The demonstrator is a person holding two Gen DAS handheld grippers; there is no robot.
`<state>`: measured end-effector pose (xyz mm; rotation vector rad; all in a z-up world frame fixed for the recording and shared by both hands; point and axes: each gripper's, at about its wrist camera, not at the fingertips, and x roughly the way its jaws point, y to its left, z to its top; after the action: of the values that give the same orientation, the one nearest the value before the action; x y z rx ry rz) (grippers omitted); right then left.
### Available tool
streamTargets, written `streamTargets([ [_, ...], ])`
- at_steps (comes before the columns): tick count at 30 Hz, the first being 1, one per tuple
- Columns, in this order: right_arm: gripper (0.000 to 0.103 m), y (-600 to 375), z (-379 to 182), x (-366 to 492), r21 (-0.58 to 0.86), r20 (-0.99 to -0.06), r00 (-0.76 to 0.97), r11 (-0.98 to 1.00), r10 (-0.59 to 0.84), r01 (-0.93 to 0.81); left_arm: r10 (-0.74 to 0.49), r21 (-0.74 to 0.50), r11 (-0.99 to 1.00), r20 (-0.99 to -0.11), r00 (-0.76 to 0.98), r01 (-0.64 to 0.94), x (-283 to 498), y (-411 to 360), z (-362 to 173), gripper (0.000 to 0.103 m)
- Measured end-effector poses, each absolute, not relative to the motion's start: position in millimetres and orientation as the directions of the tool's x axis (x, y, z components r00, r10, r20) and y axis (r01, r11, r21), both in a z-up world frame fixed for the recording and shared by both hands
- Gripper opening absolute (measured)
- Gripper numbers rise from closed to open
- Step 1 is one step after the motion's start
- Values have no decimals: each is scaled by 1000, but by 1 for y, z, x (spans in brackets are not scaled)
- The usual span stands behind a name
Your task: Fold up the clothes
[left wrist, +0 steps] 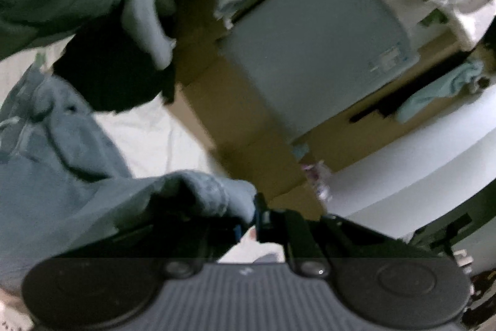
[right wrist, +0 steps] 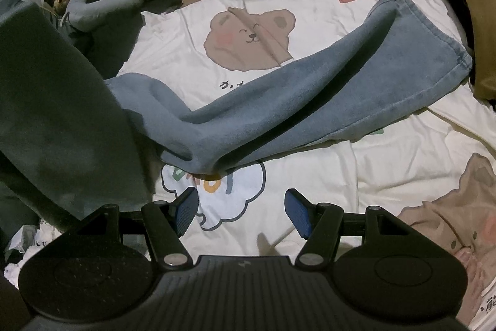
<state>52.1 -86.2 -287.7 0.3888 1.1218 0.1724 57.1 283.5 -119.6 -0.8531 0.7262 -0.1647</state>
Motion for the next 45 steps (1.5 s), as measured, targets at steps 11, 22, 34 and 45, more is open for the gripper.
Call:
streamTargets([
  [11,68,-84,-288,51,367,-852,417,929,316,47,-386,-698,665,-626,677,-266,43,285,-176,8],
  [22,68,-88,-280,51,334,-863,409,942,295,25,-441,-589,746,-786,434,-310,23,272,-242,21],
  [34,68,-101,-263,54,312,-856,436,950,279,4,-421,-541,796,-817,394,-270,-22,303,-208,36],
  [45,68,-117,-253,66,307,-847,457,952,273,1,-145,-426,805,-816,560,-413,-13,407,-163,41],
])
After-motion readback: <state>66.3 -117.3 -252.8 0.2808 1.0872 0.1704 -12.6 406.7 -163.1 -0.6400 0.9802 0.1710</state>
